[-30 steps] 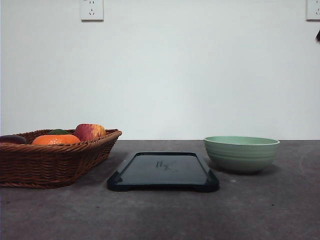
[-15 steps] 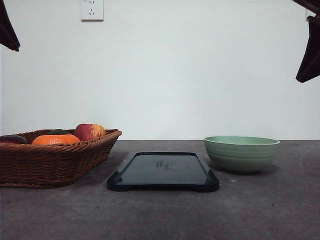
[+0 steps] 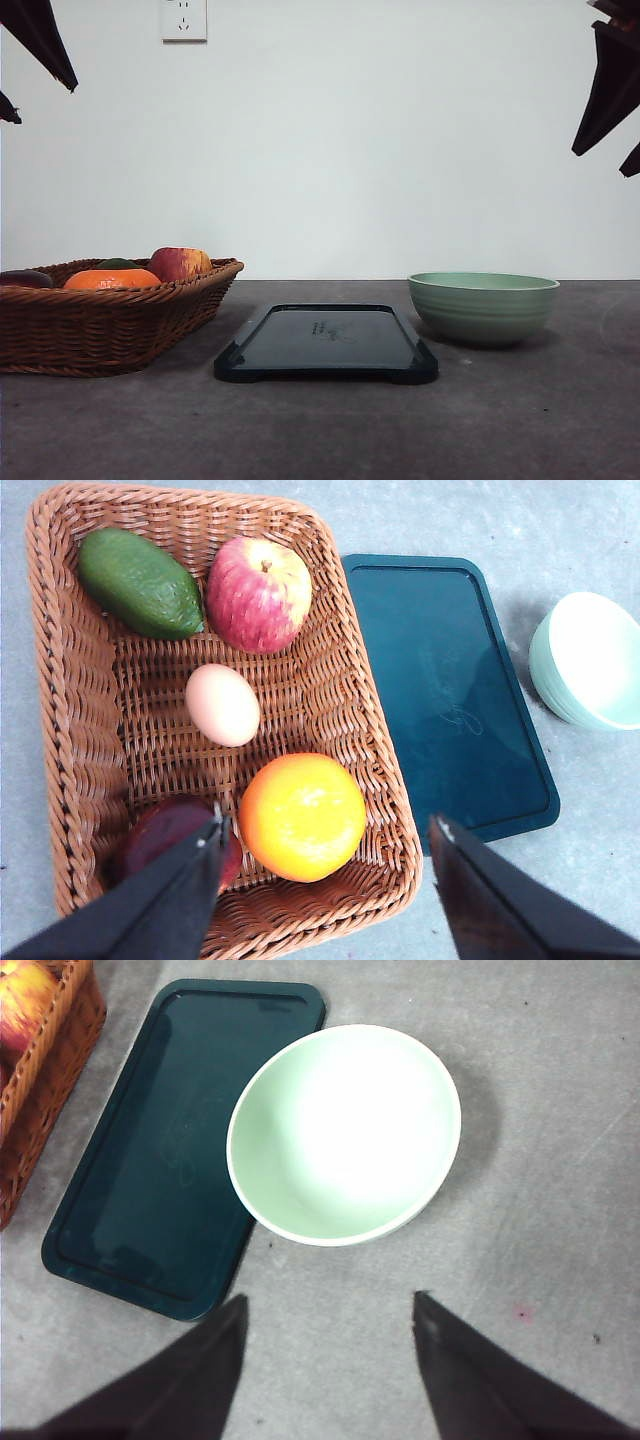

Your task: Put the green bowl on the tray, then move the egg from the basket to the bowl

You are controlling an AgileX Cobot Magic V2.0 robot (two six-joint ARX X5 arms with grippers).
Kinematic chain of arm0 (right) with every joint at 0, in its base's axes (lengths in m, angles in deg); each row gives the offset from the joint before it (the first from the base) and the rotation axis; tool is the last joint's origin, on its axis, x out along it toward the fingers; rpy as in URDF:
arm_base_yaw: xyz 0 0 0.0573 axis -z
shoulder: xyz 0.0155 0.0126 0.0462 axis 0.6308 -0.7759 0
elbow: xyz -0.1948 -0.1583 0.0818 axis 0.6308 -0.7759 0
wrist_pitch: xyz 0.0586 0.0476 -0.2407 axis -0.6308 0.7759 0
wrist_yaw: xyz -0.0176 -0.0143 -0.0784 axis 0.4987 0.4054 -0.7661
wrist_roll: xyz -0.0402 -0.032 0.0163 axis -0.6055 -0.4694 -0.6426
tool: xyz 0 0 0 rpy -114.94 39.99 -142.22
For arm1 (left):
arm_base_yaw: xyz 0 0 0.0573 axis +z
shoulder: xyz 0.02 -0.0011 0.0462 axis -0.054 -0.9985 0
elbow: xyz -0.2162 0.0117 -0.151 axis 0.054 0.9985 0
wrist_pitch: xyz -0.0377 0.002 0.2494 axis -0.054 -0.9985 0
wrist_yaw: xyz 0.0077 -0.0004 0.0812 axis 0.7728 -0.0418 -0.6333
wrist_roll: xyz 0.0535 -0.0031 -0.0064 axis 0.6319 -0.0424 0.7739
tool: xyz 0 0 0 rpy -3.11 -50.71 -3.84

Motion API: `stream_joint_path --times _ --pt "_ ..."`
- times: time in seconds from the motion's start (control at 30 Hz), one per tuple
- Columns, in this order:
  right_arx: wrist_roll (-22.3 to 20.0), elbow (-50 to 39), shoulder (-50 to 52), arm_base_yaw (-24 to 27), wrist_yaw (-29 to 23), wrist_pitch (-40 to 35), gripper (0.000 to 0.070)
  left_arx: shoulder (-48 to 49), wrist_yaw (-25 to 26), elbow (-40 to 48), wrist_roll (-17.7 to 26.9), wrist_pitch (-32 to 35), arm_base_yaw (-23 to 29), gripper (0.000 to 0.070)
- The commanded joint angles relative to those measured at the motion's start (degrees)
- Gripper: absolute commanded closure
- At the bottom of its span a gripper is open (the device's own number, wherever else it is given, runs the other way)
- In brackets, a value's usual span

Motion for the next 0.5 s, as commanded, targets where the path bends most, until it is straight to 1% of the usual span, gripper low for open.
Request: stream_joint_path --times 0.0,0.1,0.2,0.3,0.47 --pt "2.02 1.37 -0.67 -0.2 0.11 -0.18 0.0352 -0.42 0.46 -1.42 0.48 0.61 -0.07 0.0282" --pt "4.13 2.33 -1.61 -0.13 0.08 1.25 0.0354 -0.42 0.46 -1.42 0.38 0.61 -0.07 0.0282" --pt "4.02 4.8 -4.27 -0.13 -0.13 4.69 0.0359 -0.42 0.46 -1.42 0.23 0.66 -0.11 0.0282" --pt "3.39 8.2 -8.31 -0.13 -0.44 7.89 0.0359 -0.42 0.46 -1.42 0.13 0.74 -0.11 0.0282" --pt "0.77 14.45 -16.19 -0.13 -4.92 11.82 0.0361 -0.42 0.46 -1.42 0.2 0.73 -0.11 0.0281"
